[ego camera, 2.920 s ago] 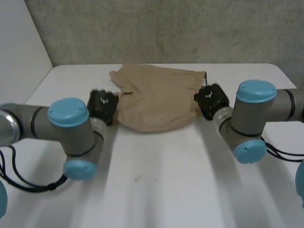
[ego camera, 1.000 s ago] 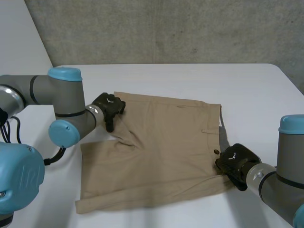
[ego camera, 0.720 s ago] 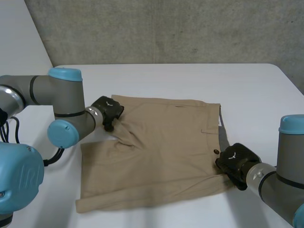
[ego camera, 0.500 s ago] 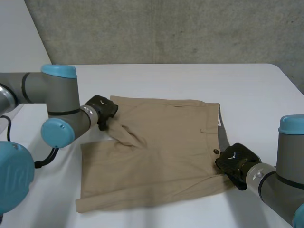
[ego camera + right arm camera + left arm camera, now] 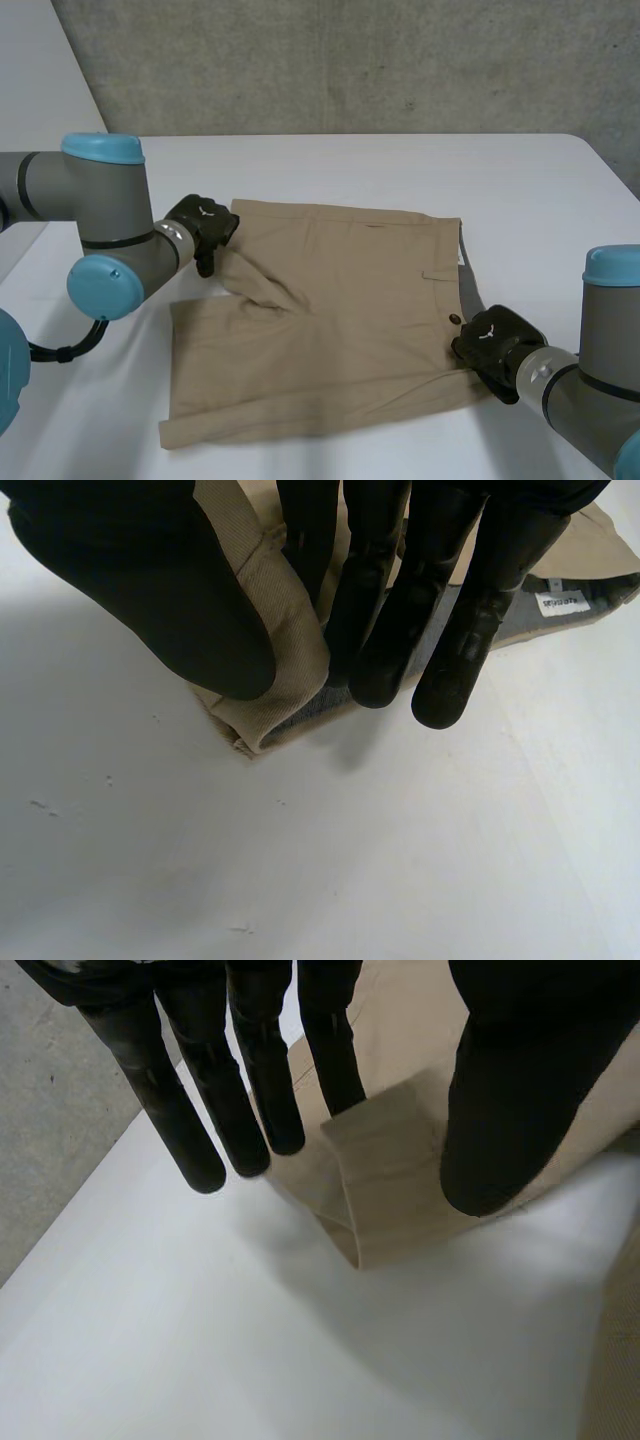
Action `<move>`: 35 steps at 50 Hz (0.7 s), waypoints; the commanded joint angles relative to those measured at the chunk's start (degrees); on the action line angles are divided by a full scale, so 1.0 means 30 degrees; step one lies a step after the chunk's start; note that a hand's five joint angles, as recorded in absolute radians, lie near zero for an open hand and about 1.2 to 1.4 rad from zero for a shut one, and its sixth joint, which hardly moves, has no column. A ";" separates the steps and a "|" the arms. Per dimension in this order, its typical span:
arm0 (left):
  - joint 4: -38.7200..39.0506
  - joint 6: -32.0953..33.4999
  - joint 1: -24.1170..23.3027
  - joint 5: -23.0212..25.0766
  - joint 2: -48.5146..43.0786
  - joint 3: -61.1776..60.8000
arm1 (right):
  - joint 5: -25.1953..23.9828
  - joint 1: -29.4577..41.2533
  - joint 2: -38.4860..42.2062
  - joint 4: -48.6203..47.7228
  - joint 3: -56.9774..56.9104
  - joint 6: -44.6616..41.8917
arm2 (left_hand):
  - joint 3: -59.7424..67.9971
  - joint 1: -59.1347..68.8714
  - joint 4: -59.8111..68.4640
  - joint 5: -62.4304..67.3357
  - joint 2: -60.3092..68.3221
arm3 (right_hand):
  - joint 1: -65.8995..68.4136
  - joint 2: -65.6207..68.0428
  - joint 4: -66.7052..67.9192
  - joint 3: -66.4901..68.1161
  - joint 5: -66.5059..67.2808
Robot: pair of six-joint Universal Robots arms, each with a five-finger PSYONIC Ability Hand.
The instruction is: Fold the shorts.
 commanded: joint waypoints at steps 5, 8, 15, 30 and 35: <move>-0.0014 -0.0048 -0.0027 -0.0001 -0.0112 -0.0217 | 0.0001 -0.0001 0.0021 -0.0007 0.0011 -0.0001 | 0.9989 0.9597 0.9959 1.0034 0.9962 | 0.7892 0.4155 0.3888 0.4113 0.4142; 0.0044 -0.0019 0.0061 -0.0030 -0.0229 -0.0217 | 0.0001 -0.0001 0.0050 -0.0007 0.0011 -0.0001 | 1.2559 1.2167 1.2529 1.2604 1.2532 | 0.7892 0.4155 0.3888 0.4113 0.4142; 0.0133 0.0069 0.0266 -0.0556 -0.0201 -0.0304 | 0.0001 -0.0001 0.0021 0.0022 0.0040 -0.0001 | 1.2567 1.2175 1.2537 1.2612 1.2540 | 0.7892 0.4155 0.3888 0.4113 0.4142; 0.2271 0.0216 0.0501 -0.2403 0.1850 -0.3614 | 0.0031 0.0174 -0.0096 -0.0065 -0.0018 0.0057 | 1.2186 1.1794 1.2155 1.2231 1.2158 | 0.7892 0.4155 0.3888 0.4113 0.4142; 0.2272 0.0215 0.0325 -0.2403 0.2113 -0.4024 | 0.0031 0.0233 -0.0096 -0.0095 -0.0018 0.0320 | -0.1878 -0.2271 -0.1909 -0.1833 -0.1906 | 0.7892 0.4155 0.3888 0.4113 0.4142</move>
